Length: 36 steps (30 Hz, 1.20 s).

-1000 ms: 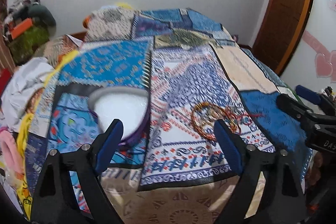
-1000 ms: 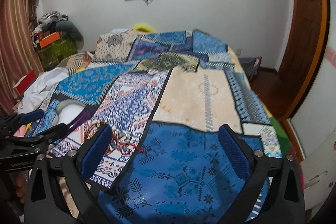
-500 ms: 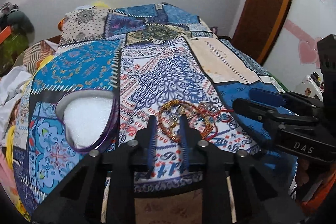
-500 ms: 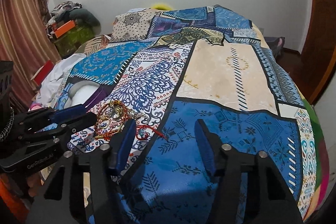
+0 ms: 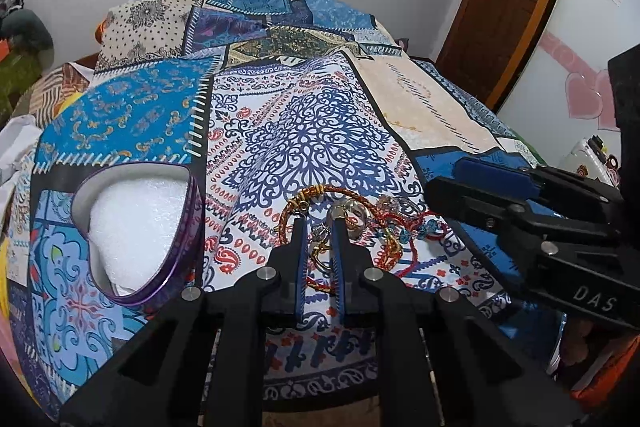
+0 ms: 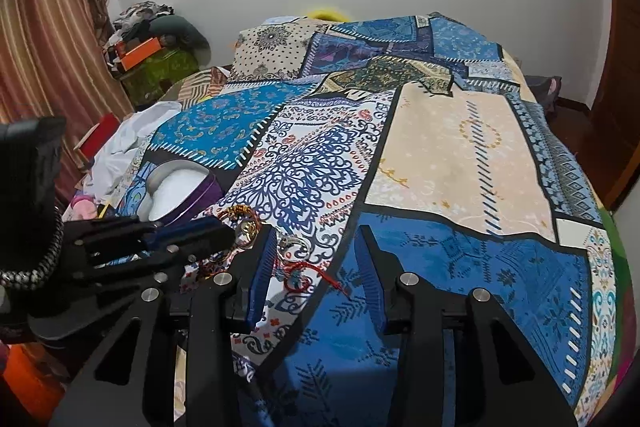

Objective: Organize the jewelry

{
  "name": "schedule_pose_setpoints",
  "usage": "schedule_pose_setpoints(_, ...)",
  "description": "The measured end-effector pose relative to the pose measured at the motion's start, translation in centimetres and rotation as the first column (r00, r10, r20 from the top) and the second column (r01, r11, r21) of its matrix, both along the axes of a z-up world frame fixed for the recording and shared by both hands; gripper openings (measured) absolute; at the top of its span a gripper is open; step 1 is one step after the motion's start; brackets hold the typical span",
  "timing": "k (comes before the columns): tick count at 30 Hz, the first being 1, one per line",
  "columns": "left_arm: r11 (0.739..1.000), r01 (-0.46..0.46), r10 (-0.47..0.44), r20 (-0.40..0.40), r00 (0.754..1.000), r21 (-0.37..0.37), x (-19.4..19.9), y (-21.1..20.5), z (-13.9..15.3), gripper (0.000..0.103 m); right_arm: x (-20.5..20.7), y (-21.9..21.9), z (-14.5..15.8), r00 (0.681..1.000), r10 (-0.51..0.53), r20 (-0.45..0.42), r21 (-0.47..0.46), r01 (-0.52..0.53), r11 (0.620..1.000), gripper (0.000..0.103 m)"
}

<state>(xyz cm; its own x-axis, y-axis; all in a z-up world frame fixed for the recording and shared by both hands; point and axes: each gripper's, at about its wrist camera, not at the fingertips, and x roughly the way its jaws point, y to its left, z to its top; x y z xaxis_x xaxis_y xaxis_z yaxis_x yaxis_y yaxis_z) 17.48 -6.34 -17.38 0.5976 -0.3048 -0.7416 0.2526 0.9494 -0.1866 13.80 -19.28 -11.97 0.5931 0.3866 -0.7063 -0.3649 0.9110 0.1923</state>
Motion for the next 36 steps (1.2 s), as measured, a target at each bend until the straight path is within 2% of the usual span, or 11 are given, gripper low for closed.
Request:
schedule_pose_setpoints(3, 1.0, -0.003, 0.003, -0.006, 1.0, -0.014, 0.2, 0.1, -0.2, 0.011, 0.3, 0.4, -0.3, 1.0, 0.012, -0.013, 0.009, -0.012, 1.0, 0.036)
schedule_pose_setpoints(14, 1.0, -0.007, 0.007, -0.001, 1.0, -0.013, 0.4, -0.1, -0.5, 0.011, 1.3, 1.4, -1.8, 0.996, 0.052, -0.077, -0.009, -0.053, 0.999, 0.019)
schedule_pose_setpoints(24, 1.0, -0.007, 0.007, 0.026, 1.0, -0.006, -0.5, -0.4, 0.7, 0.008, 0.9, 0.6, -1.1, 0.998, 0.03, -0.061, 0.027, -0.029, 0.999, 0.019)
schedule_pose_setpoints(36, 0.999, -0.022, 0.025, 0.103, 0.994, -0.031, -2.6, 0.5, 4.5, 0.008, -0.2, -0.4, 1.5, 1.0, -0.012, -0.001, 0.038, 0.012, 0.999, 0.019)
